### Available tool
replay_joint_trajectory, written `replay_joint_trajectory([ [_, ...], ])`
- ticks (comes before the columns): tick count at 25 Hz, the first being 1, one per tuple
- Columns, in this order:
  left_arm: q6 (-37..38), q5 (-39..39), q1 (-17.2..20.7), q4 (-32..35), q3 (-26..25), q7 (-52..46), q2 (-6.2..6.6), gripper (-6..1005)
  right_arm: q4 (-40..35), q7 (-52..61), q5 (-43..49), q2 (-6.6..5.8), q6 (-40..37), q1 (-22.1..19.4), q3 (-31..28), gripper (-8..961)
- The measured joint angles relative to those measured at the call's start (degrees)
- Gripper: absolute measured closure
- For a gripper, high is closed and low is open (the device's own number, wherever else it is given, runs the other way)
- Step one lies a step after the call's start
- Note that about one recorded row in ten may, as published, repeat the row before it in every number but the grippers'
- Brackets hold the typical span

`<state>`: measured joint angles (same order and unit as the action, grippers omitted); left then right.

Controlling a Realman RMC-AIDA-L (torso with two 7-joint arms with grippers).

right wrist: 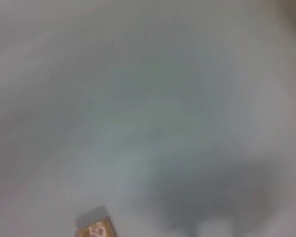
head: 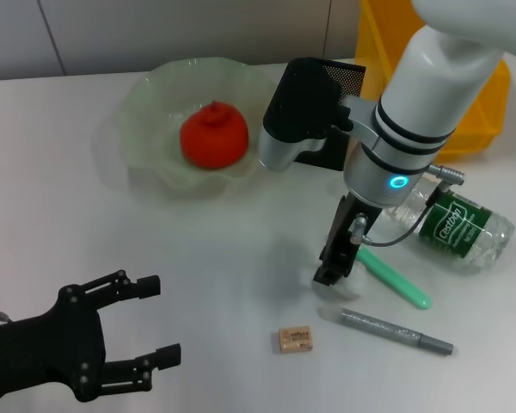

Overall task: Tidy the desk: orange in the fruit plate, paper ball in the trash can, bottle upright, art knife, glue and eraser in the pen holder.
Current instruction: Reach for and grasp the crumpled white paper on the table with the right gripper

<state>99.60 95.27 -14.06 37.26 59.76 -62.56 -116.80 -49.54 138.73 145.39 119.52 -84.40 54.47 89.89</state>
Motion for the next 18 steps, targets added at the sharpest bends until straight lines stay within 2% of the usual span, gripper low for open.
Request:
replay_joint_trajectory([
  [6, -0.46, 0.00, -0.13, -0.15, -0.07, -0.09, 0.05, 139, -6.09, 0.88, 0.58, -0.24, -3.15, -2.06, -0.77, 655],
  [12, -0.70, 0.00, -0.34, -0.18, -0.09, -0.28, -0.10, 139, -9.16, 3.08, 2.73, -0.19, -7.40, -2.70, -0.24, 606],
  [18, -0.72, 0.00, -0.51, -0.18, -0.09, -0.15, -0.10, 139, -8.96, 3.60, 2.88, -0.11, -7.79, -2.88, -0.07, 362],
])
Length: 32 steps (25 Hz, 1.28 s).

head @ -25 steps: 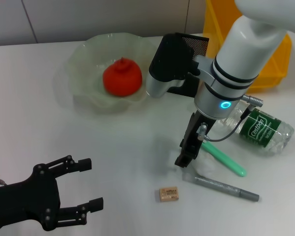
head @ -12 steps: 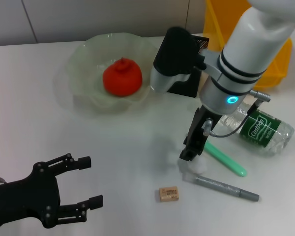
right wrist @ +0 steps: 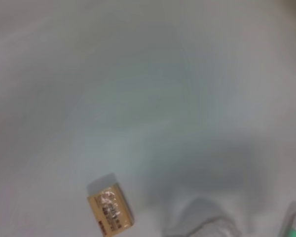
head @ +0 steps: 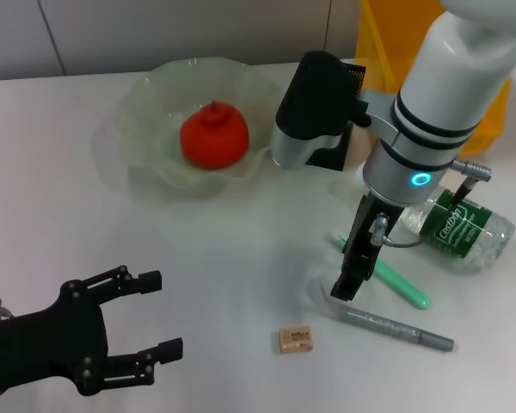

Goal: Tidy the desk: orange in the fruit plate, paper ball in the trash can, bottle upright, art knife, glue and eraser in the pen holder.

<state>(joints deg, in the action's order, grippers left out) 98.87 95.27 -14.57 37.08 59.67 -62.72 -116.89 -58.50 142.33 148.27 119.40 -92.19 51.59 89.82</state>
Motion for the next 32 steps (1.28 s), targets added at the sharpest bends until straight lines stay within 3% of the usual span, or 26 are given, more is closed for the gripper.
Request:
replay_joint_trajectory([
  [4, -0.44, 0.00, -0.09, 0.00, 0.00, 0.21, -0.07, 139, 0.40, 0.03, -0.39, 0.09, 0.40, -0.08, 0.08, 273],
  [18, -0.50, 0.00, 0.03, 0.01, 0.00, 0.23, -0.18, 138, 2.65, 2.70, -0.33, 0.22, 2.95, 0.61, 4.54, 273],
  [28, -0.55, 0.00, 0.07, 0.01, 0.00, 0.31, -0.21, 138, 0.97, 2.45, -0.18, -0.06, 1.68, 0.33, 3.57, 529],
  [32, -0.61, 0.00, 0.08, 0.01, 0.00, 0.30, -0.26, 139, -5.93, 2.17, 2.92, -0.39, -2.84, -1.62, -2.55, 579],
])
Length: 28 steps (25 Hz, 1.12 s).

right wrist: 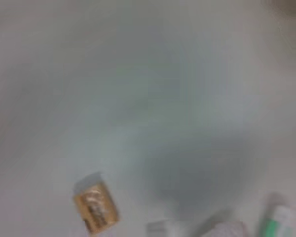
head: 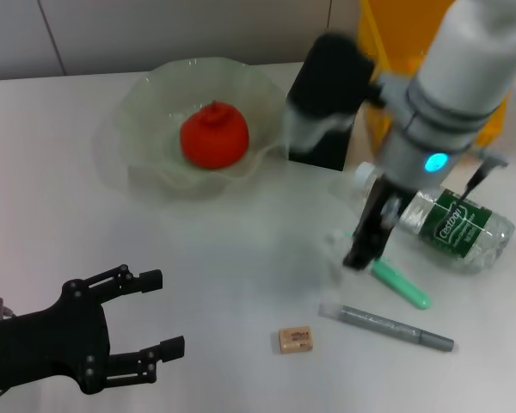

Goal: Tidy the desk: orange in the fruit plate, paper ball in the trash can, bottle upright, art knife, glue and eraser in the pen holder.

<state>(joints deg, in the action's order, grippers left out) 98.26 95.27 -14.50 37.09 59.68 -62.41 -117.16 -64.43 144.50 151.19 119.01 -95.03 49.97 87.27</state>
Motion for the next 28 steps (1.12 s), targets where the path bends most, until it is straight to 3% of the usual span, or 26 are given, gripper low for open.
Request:
replay_joint_trajectory([
  [1, 0.00, 0.00, -0.05, 0.00, -0.02, -0.01, 0.00, 139, -5.11, -0.27, 3.09, -0.01, -2.53, -1.22, -4.09, 588],
  [7, -0.09, 0.00, -0.32, 0.19, -0.09, 0.01, -0.04, 139, -15.40, -1.06, 11.44, -0.51, -6.13, -3.28, -12.08, 592],
  [11, -0.16, -0.01, -0.60, 0.16, -0.09, 0.02, -0.08, 139, -19.28, -3.84, 15.08, -0.69, -3.41, -5.06, -17.49, 594],
  [28, 0.16, -0.40, -0.30, 0.08, -0.09, -0.54, -0.08, 138, -13.39, -10.12, 14.68, 0.00, 25.54, -14.34, -19.45, 573],
])
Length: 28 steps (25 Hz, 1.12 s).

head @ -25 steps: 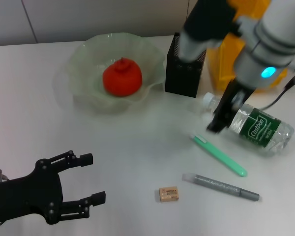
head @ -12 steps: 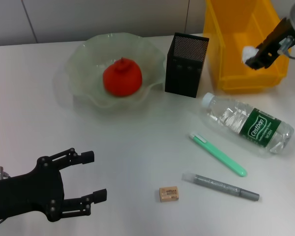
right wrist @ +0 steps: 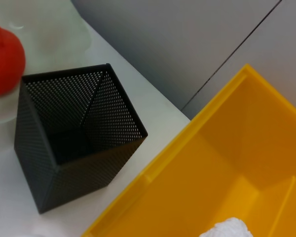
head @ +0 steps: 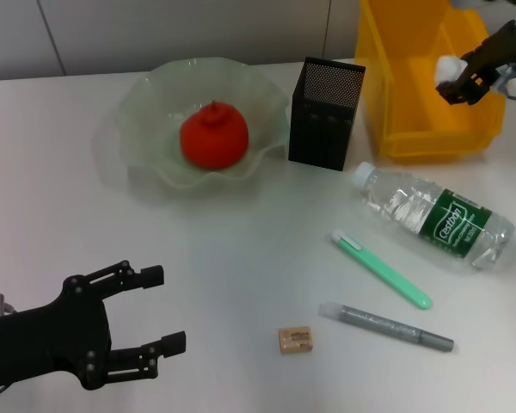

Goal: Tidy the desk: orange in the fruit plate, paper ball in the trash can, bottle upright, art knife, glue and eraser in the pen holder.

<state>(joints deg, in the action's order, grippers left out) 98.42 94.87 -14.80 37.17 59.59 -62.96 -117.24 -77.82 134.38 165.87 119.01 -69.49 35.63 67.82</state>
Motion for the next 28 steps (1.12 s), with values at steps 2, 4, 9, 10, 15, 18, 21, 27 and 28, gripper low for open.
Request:
replay_joint_trajectory([
  [2, 0.04, -0.02, 0.03, 0.00, -0.02, 0.00, 0.00, 138, 1.51, -0.14, -0.57, -0.21, 1.51, -0.02, -0.01, 520],
  [4, 0.10, -0.09, 0.05, 0.00, -0.44, 0.21, -0.02, 138, 1.96, -0.29, -0.68, -0.21, 2.63, -0.12, -0.03, 467],
  [9, 0.16, -0.13, 0.02, 0.00, -0.61, 0.10, -0.08, 139, 1.84, -0.66, -0.76, -0.06, 3.26, -0.41, -0.51, 327],
  [10, 0.17, -0.13, 0.00, 0.00, -0.62, 0.02, -0.11, 139, 1.69, -0.66, -0.76, -0.06, 3.24, -0.42, -0.71, 299],
  [15, 0.22, -0.14, -0.04, 0.21, -0.70, -0.03, -0.27, 139, -2.55, 0.90, -0.86, 0.01, -3.66, -0.44, -1.41, 199],
  [18, 0.49, -0.14, -0.24, 0.58, -0.92, -0.10, -0.27, 138, -7.28, 3.28, -0.89, -0.03, -14.24, 0.54, -1.53, 154],
  [21, 0.54, -0.13, -0.39, 0.59, -1.25, -0.11, -0.21, 138, -10.32, 5.95, -0.91, -0.42, -25.13, 2.91, -1.86, 155],
  [27, 0.56, -0.13, -0.61, 0.93, -1.40, 0.41, -0.34, 139, -4.63, 9.51, -0.20, -1.63, -39.25, 10.45, -4.07, 156],
  [28, 0.59, -0.13, -0.63, 1.10, -1.41, 0.44, -0.36, 139, -2.70, 9.70, 0.09, -1.81, -39.65, 11.37, -4.34, 156],
])
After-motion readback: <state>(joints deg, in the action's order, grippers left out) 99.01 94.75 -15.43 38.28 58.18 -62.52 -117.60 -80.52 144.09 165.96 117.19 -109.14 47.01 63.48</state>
